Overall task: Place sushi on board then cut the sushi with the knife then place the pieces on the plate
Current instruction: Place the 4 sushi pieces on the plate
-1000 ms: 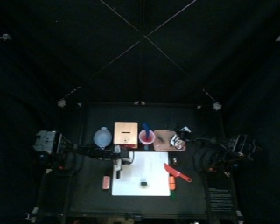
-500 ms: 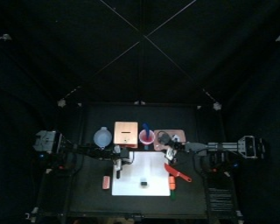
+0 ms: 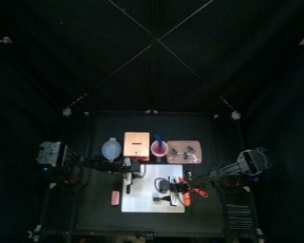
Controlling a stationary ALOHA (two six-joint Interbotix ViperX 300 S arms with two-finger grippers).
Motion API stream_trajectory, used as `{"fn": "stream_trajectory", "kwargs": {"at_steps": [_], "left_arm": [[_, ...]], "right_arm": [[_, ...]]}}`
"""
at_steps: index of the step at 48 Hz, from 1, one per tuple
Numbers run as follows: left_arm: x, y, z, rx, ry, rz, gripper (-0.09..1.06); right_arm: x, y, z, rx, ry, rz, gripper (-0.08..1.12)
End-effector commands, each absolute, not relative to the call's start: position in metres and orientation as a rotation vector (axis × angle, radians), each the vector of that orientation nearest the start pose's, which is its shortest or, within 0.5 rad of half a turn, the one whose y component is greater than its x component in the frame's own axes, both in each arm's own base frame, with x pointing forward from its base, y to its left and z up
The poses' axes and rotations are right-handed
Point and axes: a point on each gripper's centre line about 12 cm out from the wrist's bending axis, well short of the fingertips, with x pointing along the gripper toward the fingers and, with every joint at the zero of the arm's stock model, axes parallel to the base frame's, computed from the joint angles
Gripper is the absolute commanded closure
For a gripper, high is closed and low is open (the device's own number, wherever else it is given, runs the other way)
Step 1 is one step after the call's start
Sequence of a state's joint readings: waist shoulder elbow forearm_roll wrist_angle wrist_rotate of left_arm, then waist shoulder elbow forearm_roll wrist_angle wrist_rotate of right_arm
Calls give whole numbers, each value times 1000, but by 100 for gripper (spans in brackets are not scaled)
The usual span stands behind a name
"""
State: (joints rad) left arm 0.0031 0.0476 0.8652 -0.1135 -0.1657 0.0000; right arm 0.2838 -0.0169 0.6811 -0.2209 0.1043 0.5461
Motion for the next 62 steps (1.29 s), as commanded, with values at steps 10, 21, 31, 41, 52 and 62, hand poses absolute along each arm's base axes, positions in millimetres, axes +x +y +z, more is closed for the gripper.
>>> {"fn": "stream_trajectory", "kwargs": {"at_steps": [10,21,31,41,52,62], "left_arm": [[351,4,116,-105,709,65,26],[351,2,116,-103,711,59,26],[351,2,116,-102,711,59,26],[352,2,116,-99,709,58,25],[353,2,117,-97,707,55,25],[353,1,120,-95,699,53,25]], "right_arm": [[388,117,156,174,787,142,23],[398,119,141,166,816,134,23],[403,114,125,148,864,110,27],[400,98,132,144,885,64,43],[370,52,180,177,835,-35,44],[317,-1,206,227,853,-199,44]]}}
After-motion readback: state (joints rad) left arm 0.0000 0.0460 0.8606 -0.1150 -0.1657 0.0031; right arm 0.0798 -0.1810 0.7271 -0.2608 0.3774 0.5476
